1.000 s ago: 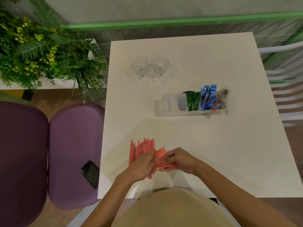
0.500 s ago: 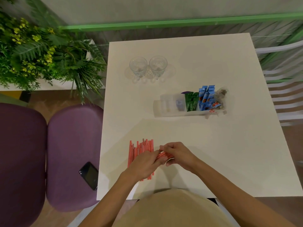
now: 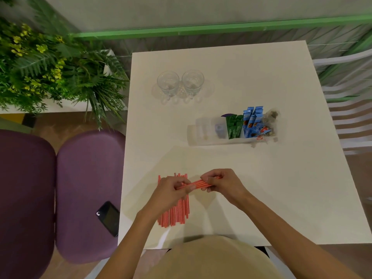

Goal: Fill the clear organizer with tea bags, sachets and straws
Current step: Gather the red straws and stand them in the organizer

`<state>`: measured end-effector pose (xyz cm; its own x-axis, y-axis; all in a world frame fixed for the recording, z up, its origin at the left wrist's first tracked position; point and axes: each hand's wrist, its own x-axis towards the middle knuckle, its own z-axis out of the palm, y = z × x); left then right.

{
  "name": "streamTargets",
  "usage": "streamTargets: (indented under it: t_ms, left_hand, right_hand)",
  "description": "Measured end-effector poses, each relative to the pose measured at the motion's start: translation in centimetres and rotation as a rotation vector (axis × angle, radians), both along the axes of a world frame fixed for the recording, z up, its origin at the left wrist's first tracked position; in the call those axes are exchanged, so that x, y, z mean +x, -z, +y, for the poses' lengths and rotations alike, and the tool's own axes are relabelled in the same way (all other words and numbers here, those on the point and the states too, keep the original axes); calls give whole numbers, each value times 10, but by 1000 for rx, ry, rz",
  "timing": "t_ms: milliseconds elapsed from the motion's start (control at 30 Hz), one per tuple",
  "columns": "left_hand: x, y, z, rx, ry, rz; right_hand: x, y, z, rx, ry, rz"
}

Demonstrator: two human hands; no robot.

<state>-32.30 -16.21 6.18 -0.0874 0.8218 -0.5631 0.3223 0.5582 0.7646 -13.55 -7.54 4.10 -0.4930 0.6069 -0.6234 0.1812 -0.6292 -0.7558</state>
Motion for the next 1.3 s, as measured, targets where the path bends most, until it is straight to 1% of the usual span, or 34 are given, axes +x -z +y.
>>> streamTargets:
  t_ms: [133,267,333,533,667,767,933,1033,1167,1300]
  left_hand:
    - [5,-3,9,42,-58,-26]
    - [14,-2,24,79,23,91]
    - [16,-2,34,92,38,110]
    - [15,0,67,154,42,187]
    - [20,2,90,186,114,103]
    - [25,6,106,214,39,21]
    - [37,6,132,265,-38,-10]
    - [40,10,147,248,-58,-17]
    - [41,18,160,223,-99,-15]
    - [41,23,169,208,-138,70]
  right_hand:
    - [-5,1,3,-25,35,31]
    - [-11,0,7,-45,-8,35]
    - [-11,-1,16,-42,-13,20]
    - [-9,-11,63,81,7,-19]
    - [-9,-20,93,151,-146,-72]
    - [-5,-33,128,237,-294,-107]
    - [-9,-57,182,380,-480,-194]
    - [-15,-70,207,395,-561,-237]
    - [-20,-81,238,392,-614,-298]
    - [-22,-84,262,416,-642,-408]
